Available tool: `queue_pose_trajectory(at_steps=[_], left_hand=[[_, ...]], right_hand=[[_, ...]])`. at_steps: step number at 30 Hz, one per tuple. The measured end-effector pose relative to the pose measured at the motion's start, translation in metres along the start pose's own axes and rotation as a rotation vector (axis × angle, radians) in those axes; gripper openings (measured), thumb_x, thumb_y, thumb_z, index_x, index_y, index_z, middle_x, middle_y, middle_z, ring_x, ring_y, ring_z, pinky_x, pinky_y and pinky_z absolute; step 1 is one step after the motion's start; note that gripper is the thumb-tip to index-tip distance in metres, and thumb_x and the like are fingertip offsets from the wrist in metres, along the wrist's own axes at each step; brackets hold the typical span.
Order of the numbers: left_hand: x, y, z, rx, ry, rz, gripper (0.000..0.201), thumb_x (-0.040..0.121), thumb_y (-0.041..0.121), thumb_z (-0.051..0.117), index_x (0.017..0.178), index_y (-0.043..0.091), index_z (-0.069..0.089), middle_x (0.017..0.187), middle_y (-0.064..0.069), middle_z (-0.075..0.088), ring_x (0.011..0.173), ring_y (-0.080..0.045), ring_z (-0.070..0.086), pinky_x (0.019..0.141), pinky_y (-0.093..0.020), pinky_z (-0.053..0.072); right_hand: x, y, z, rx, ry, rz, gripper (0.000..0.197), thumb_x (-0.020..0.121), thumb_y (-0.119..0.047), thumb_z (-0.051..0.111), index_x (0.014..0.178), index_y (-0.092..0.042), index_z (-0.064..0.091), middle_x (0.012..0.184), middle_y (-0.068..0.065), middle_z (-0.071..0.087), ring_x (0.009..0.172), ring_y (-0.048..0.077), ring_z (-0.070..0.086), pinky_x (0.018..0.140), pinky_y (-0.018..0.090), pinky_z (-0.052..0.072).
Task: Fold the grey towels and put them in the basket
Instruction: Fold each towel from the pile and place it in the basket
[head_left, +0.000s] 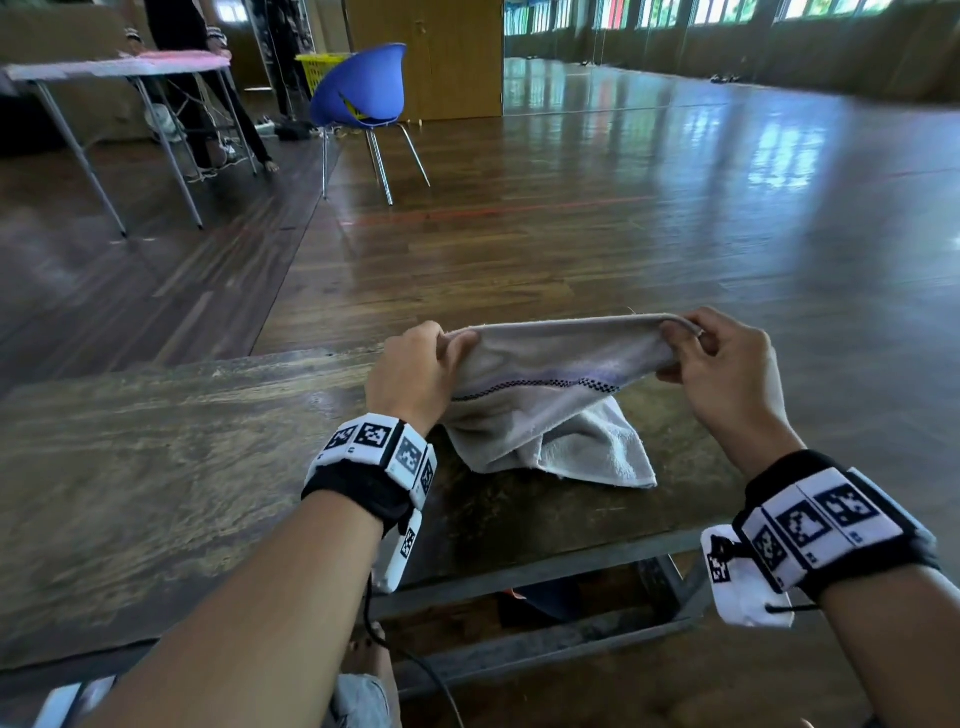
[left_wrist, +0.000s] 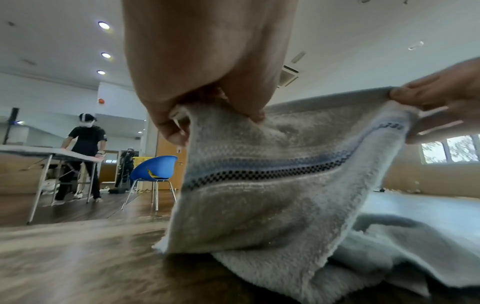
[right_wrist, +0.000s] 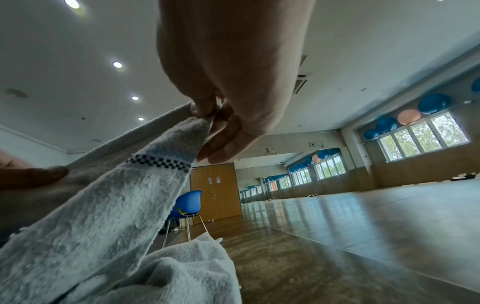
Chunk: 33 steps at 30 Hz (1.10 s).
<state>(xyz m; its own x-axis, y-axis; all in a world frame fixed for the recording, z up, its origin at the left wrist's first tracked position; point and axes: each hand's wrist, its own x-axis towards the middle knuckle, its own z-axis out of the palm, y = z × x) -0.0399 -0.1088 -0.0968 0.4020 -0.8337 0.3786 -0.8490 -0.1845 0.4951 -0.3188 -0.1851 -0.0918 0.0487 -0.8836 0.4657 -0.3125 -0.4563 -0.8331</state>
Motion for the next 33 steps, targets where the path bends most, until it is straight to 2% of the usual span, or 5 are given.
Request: queue_pose_trajectory(at_steps=[7,14,19,25,33], left_hand=[[0.016,-0.015,-0.012,-0.161,-0.256,-0.039,0.027,0.09,0.038,0.07,0.097,0.015,0.057,0.087,0.001,0.062,0.08,-0.017,0.057,0.067,-0.03,0.039],[0.014,-0.039,-0.007,-0.069,-0.535,-0.01,0.045,0.087,0.04,0.071,0.054,0.017,0.052,0.055,0.004,0.051,0.054,-0.017,0.046,0.059,-0.032,0.037],[0.008,-0.028,0.022,-0.052,-0.64,0.12,0.038,0.095,0.041,0.061,0.103,0.007,0.074,0.139,0.004,0.053,0.116,-0.015,0.055,0.098,-0.027,0.04],[0.014,-0.024,0.041,-0.055,-0.85,0.143,0.028,0.094,0.04,0.062,0.101,0.014,0.072,0.102,-0.001,0.068,0.093,-0.013,0.059,0.082,-0.026,0.045],[0.024,-0.035,0.043,0.108,-0.905,0.18,0.015,0.09,0.044,0.064,0.087,0.032,0.073,0.139,0.001,0.043,0.124,-0.02,0.04,0.11,-0.04,0.036]], right_hand=[[0.007,0.016,-0.007,-0.079,-0.296,0.168,0.015,0.1,-0.033,0.062,0.089,-0.028,0.071,0.052,0.0,0.065,0.037,0.02,0.06,0.037,0.028,0.049],[0.007,0.031,0.007,-0.404,-0.778,0.23,0.014,0.096,-0.032,0.067,0.087,-0.024,0.075,0.072,0.005,0.073,0.067,0.029,0.071,0.061,0.034,0.056],[0.002,0.028,0.049,-0.521,-0.786,0.209,0.007,0.091,-0.046,0.068,0.088,-0.041,0.073,0.103,-0.01,0.066,0.104,0.016,0.06,0.086,0.03,0.041],[-0.005,0.023,0.096,-0.629,-0.953,0.034,0.025,0.092,-0.017,0.057,0.095,-0.029,0.079,0.103,-0.008,0.071,0.1,0.019,0.062,0.086,0.034,0.049],[0.034,0.018,0.115,-0.513,-1.186,0.019,0.021,0.088,-0.022,0.071,0.102,-0.033,0.081,0.092,-0.019,0.074,0.089,-0.001,0.065,0.088,0.027,0.051]])
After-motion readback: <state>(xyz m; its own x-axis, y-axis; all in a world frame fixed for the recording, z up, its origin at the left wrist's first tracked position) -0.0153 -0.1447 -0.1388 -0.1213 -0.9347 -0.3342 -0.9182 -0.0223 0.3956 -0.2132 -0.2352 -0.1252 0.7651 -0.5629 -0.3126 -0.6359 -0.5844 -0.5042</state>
